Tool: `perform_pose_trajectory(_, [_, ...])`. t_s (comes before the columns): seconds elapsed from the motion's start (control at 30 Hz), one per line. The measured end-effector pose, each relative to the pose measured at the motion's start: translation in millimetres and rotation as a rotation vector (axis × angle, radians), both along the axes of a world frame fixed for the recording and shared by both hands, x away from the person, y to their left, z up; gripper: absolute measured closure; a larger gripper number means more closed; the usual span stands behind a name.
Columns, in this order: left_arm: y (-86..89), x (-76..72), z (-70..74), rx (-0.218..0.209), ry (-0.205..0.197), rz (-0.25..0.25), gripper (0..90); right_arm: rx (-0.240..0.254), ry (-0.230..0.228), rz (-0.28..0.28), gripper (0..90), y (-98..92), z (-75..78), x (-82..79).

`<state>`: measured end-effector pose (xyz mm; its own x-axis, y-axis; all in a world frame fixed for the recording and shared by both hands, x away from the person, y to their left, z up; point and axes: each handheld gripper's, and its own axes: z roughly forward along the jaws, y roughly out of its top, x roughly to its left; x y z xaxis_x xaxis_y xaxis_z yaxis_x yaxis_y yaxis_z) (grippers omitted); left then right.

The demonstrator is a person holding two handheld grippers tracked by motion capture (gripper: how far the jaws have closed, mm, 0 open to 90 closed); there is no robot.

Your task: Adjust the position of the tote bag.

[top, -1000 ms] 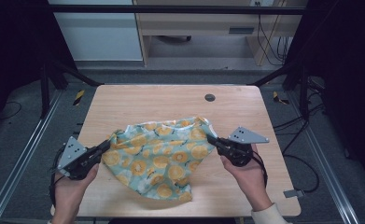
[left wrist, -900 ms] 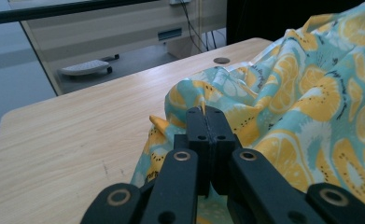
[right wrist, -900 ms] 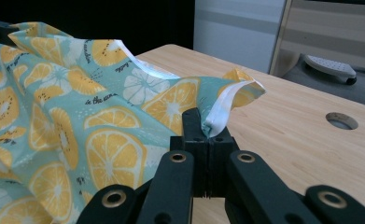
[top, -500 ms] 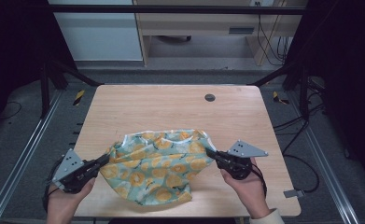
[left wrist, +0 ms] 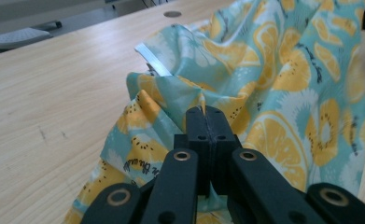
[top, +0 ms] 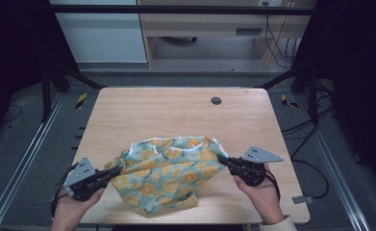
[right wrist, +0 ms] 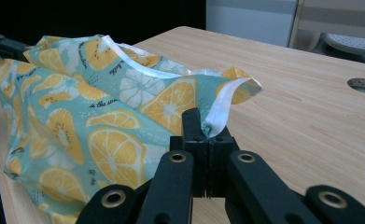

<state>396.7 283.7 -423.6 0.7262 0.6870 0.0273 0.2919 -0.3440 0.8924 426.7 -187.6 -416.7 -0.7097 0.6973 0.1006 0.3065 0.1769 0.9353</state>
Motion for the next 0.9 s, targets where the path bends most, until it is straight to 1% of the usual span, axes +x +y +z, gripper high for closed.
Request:
perform_pose_trajectory(0.1, [-2.0,0.7,-2.2,0.017,0.013,-0.026,90.0,0.006,0.004,0.005,89.7,-3.3,-1.7,-0.4])
perform_pose_trajectory(0.13, [-2.2,1.5,-3.7,0.026,0.025,-0.034,90.0,0.006,0.006,0.008,89.7,-3.5,-2.2,-0.6])
perform_pose_trajectory(0.2, [-1.7,3.3,-6.8,0.038,0.038,-0.040,90.0,-0.004,0.004,0.033,89.7,-3.4,-3.6,-1.1])
perform_pose_trajectory(0.3, [-0.6,6.5,-11.4,0.045,0.067,-0.051,90.0,-0.011,0.015,0.065,89.7,-3.9,-7.4,-0.8])
perform_pose_trajectory(0.37, [-0.7,8.0,-14.5,0.059,0.084,-0.055,90.0,-0.019,0.032,0.078,89.7,-3.7,-10.6,0.0])
perform_pose_trajectory(0.43, [-2.2,9.2,-17.8,0.088,0.091,-0.057,90.0,-0.023,0.053,0.087,89.7,-2.8,-14.4,1.4])
perform_pose_trajectory(0.57, [-5.1,12.2,-23.7,0.129,0.110,-0.063,90.0,-0.047,0.076,0.105,89.7,-1.1,-21.4,4.0])
perform_pose_trajectory(0.6, [-6.1,13.3,-25.8,0.147,0.118,-0.065,90.0,-0.051,0.081,0.107,89.7,-0.6,-22.5,4.4])
perform_pose_trajectory(0.63, [-6.9,13.8,-27.2,0.155,0.120,-0.063,90.0,-0.058,0.088,0.117,89.7,0.1,-24.4,5.1])
perform_pose_trajectory(0.67, [-7.6,15.0,-29.0,0.174,0.128,-0.068,90.0,-0.063,0.089,0.120,89.6,0.8,-25.6,5.3])
perform_pose_trajectory(0.77, [-9.3,16.8,-32.6,0.204,0.142,-0.071,90.0,-0.099,0.101,0.134,89.6,3.3,-29.4,6.3])
perform_pose_trajectory(0.9, [-11.6,19.2,-37.4,0.250,0.154,-0.076,90.0,-0.130,0.117,0.152,89.6,6.3,-34.6,7.3])
